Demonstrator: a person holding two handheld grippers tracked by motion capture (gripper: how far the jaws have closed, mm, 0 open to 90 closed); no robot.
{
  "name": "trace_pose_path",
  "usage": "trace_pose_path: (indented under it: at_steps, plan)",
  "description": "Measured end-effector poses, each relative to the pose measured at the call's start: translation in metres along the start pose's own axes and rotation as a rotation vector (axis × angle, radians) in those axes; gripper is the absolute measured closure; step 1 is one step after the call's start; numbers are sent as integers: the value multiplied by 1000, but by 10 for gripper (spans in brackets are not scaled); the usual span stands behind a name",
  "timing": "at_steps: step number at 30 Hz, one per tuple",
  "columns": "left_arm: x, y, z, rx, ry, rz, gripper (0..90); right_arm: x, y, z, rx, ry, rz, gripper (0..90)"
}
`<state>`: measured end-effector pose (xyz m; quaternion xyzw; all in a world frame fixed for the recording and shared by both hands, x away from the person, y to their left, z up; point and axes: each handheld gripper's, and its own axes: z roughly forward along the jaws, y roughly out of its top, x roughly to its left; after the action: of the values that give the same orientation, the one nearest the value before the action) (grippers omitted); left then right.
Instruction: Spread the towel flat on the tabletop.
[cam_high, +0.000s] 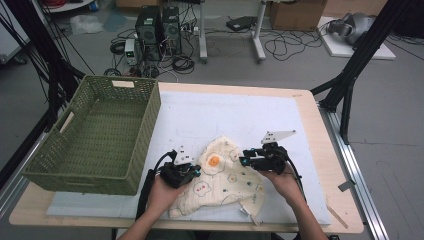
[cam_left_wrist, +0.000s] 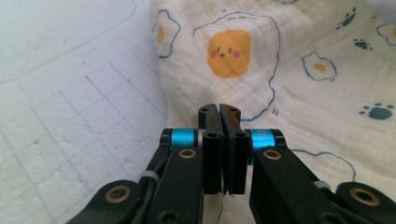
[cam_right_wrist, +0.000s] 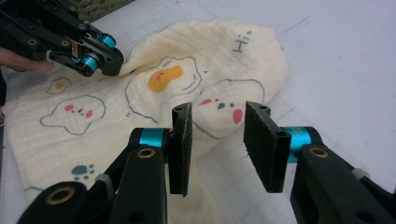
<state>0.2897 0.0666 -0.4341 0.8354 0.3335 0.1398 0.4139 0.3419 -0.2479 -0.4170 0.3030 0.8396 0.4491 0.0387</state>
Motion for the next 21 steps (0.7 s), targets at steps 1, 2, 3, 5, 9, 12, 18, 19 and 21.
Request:
trace_pose_path:
  at_steps: [1,2,3,5,9,12,18,19,21]
  plan:
    - [-1,0,-1,-4,3,1,876,1,1,6,29,1,-9,655]
    - [-2,0,-3,-9,12,5,877,3,1,10,48,7,-21,699]
    - [-3,0,-5,-19,21,13,877,4,0,13,63,11,-32,742]
    - [-4,0,-9,-32,19,13,877,12,0,20,93,28,-69,832]
    - [-9,1,-13,-34,-1,24,877,27,-4,27,132,44,-120,894]
    - [-15,-1,-8,12,-52,42,875,36,-9,29,149,42,-149,894]
    - [-19,-3,3,44,-133,51,821,42,-17,29,145,31,-160,894]
    - [-18,-1,1,36,-135,49,813,43,-18,29,145,26,-170,894]
    - [-14,3,-4,19,-147,43,783,46,-21,28,143,17,-184,894]
